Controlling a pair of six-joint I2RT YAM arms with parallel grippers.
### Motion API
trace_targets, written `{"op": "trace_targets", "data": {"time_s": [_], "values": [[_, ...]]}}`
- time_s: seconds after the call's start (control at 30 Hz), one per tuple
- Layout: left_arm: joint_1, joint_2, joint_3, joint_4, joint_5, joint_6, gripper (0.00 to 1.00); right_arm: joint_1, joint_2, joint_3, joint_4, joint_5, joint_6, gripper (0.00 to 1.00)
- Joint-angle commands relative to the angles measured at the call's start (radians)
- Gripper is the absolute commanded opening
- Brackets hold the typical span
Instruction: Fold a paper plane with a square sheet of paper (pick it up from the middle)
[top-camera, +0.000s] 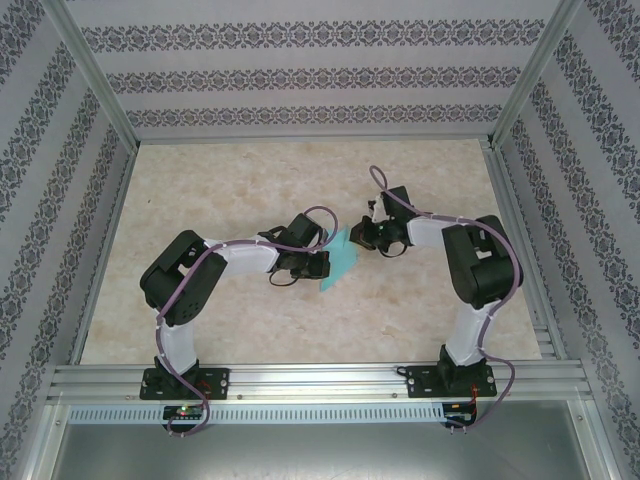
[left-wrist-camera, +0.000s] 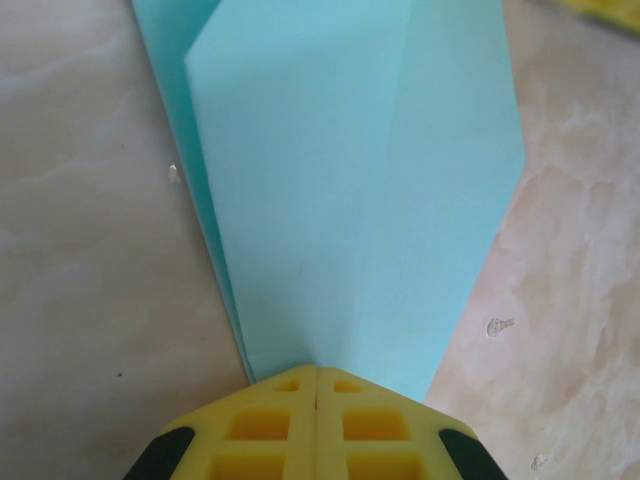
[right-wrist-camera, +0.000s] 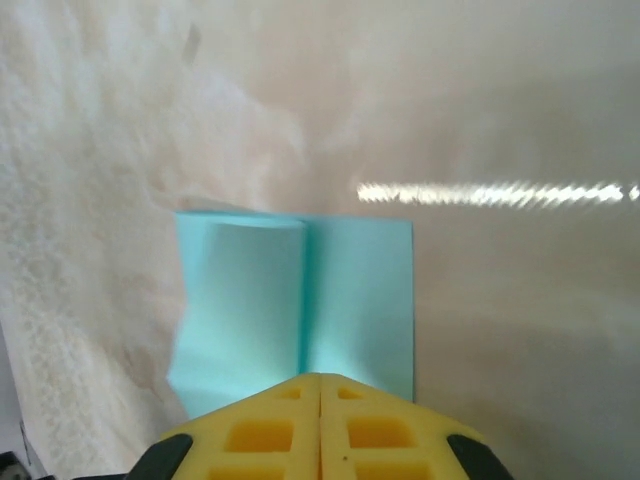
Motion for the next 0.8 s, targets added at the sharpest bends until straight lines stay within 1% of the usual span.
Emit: {"op": "trace_targets", "data": {"time_s": [0.0,0.1,0.2,0.37,0.53,0.77], "values": [[-0.029,0.102,-0.065,-0.208,-0.082,0.018,0.04,0.032,-0.103,-0.028,0.049,0.017,-0.026,0.08],[-0.029,0.103,-0.066,-0.203,-0.086,0.014,0.04,0.085,-0.113,-0.05,0.041,0.014,-0.032,0.08],[-0.029,0.108,-0.067,-0.201,-0.084,0.014,0.04,0.125,-0.073,-0.042,0.035,0.019,-0.033,0.09],[-0.029,0.106,-0.07,-0.208,-0.082,0.014,0.03,0.139,0.02,0.005,0.038,-0.01,-0.027,0.08],[-0.029,0.102,-0.078,-0.205,-0.08,0.014,0.02,0.13,0.085,0.052,0.002,0.0,-0.045,0.07],[-0.03,0.095,-0.099,-0.215,-0.078,0.019,0.02,0.063,0.125,0.083,-0.008,0.055,-0.034,0.06]]}}
